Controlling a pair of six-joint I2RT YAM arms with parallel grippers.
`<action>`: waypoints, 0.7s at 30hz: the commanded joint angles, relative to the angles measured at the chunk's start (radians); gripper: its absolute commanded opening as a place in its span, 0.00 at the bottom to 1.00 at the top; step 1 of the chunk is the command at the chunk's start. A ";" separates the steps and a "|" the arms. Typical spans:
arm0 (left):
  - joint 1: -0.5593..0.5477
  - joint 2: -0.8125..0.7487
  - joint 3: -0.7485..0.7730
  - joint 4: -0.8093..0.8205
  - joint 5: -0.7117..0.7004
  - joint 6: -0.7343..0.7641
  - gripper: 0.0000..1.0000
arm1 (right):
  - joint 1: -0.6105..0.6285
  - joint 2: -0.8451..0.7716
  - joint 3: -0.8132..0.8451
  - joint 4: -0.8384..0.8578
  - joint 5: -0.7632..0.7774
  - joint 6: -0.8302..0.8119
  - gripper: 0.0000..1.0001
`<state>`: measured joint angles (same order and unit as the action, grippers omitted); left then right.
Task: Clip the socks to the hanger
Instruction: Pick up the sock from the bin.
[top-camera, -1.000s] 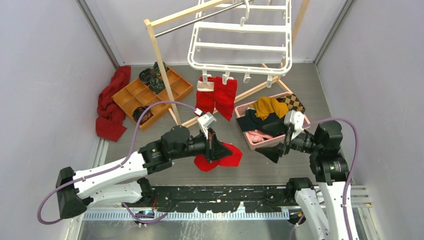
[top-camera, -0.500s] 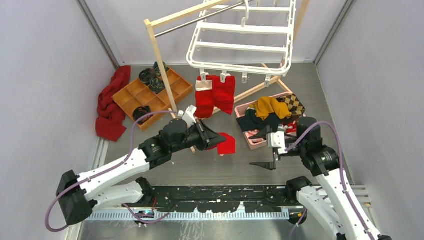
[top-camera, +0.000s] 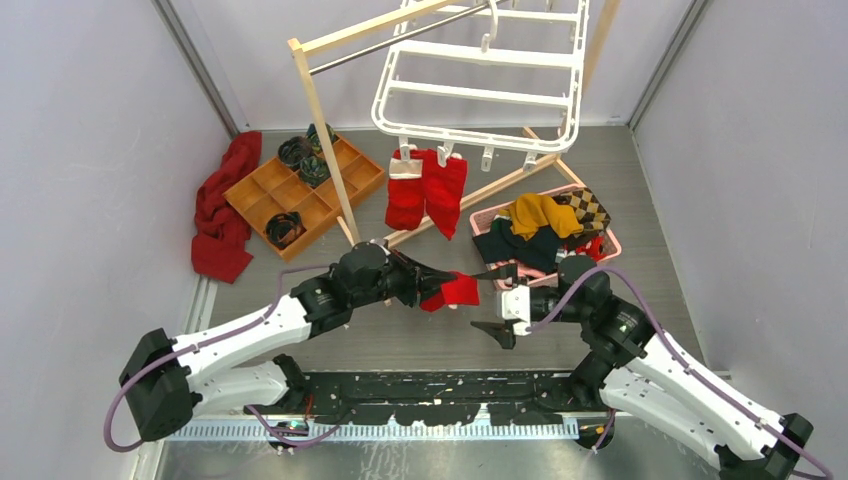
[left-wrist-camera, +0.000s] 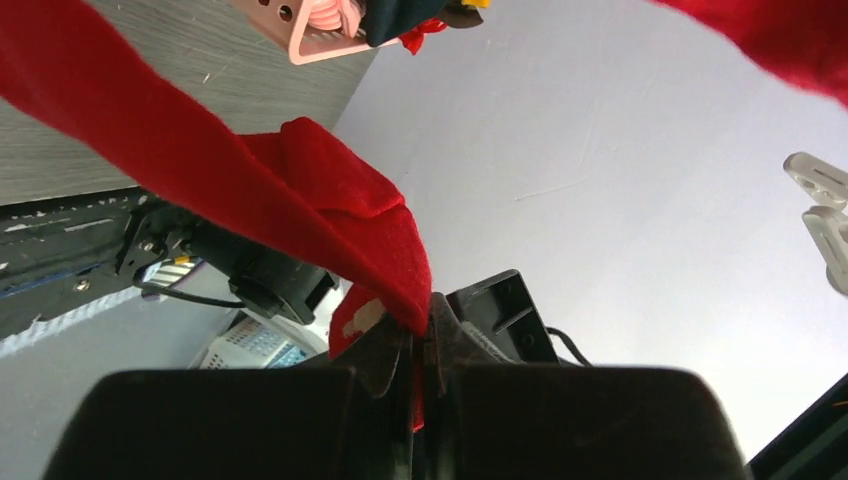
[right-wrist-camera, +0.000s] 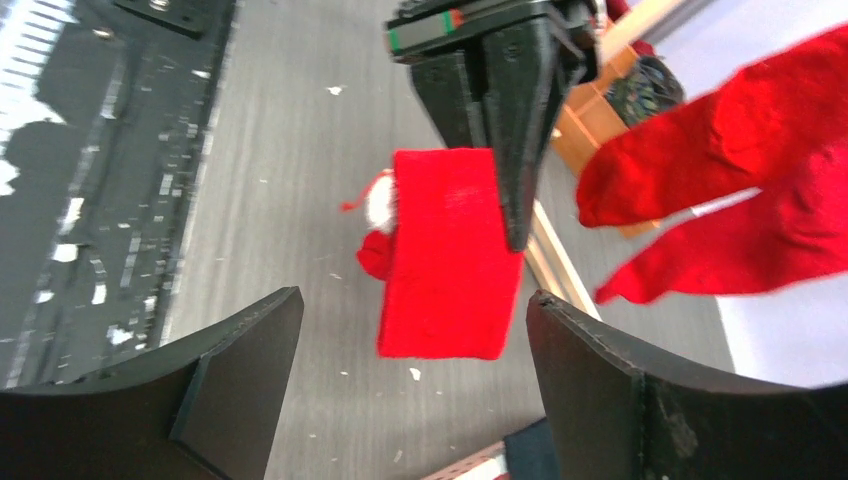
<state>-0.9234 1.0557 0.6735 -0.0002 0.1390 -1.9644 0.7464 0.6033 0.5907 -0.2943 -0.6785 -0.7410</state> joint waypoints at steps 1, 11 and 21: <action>-0.001 0.024 -0.006 0.116 0.015 -0.113 0.00 | 0.037 0.033 -0.011 0.159 0.207 -0.006 0.86; 0.000 0.035 -0.024 0.163 0.011 -0.145 0.00 | 0.067 0.058 -0.025 0.225 0.273 -0.028 0.48; 0.000 0.028 -0.060 0.203 -0.018 -0.133 0.23 | 0.065 0.038 0.067 0.090 0.244 0.109 0.04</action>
<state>-0.9234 1.0893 0.6304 0.1272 0.1398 -2.0892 0.8082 0.6605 0.5743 -0.1699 -0.4179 -0.7490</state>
